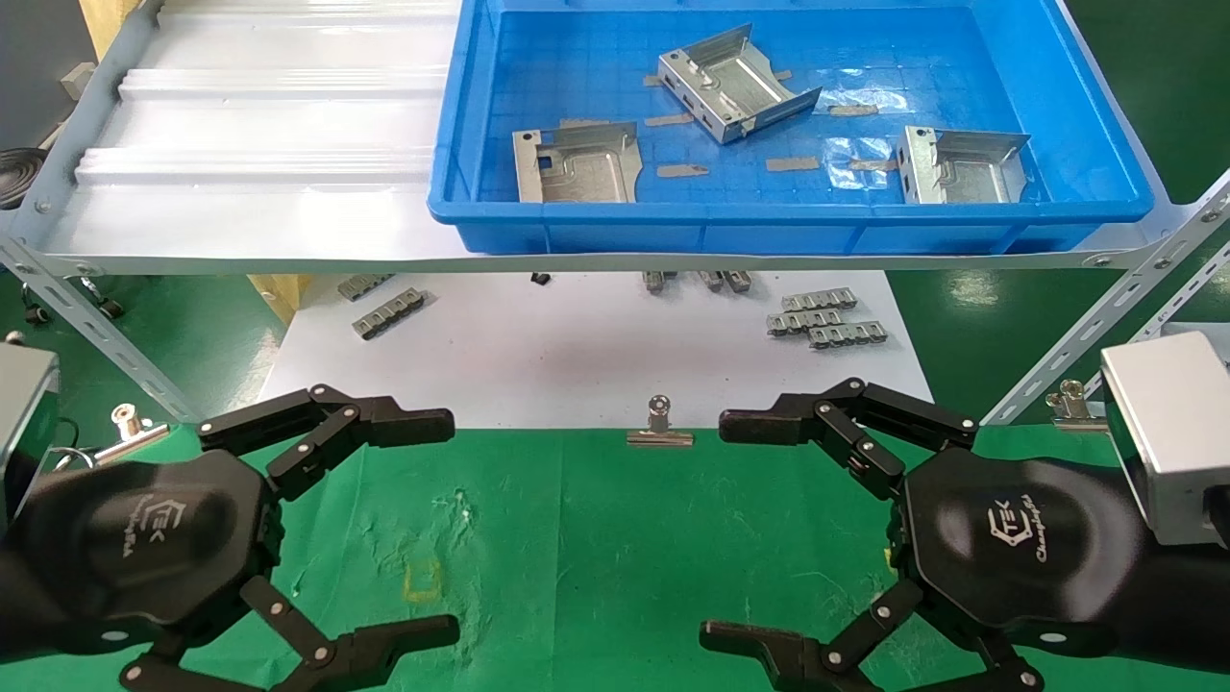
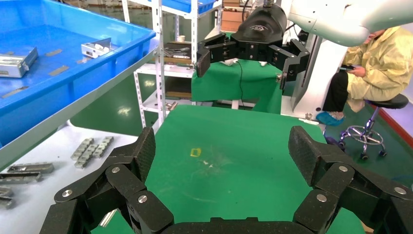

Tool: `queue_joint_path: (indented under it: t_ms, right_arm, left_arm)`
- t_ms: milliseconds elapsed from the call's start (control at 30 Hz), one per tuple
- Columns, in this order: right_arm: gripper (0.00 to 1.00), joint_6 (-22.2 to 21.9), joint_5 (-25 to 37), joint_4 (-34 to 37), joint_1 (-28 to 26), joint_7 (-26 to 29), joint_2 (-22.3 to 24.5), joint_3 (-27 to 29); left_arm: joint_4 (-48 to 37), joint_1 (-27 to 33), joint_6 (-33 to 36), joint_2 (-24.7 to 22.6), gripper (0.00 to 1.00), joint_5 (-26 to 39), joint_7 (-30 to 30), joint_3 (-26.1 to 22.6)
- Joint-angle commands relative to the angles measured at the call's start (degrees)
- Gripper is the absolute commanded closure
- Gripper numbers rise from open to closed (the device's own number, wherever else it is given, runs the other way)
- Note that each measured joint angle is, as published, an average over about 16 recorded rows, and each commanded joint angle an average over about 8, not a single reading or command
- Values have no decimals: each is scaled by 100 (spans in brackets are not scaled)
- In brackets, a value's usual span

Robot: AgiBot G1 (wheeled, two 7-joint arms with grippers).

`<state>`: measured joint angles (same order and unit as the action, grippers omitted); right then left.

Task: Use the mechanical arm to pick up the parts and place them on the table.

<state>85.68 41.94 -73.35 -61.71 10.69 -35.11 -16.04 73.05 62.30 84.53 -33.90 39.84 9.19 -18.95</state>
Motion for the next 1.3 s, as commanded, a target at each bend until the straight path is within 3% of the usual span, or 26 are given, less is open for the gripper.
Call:
queue_joint_path:
  t_ms: [33,133,400,1300]
  right_arm:
    - [0,0,0,0,0,0,0,0]
    - [0,0,0,0,0,0,0,0]
    - [0,0,0,0,0,0,0,0]
    - [0,0,0,0,0,0,0,0]
  left_arm:
    - [0,0,0,0,0,0,0,0]
    - [0,0,0,0,2,0,0,0]
    - [0,0,0,0,100,0,0,0]
    - [0,0,0,0,100,0,0,0]
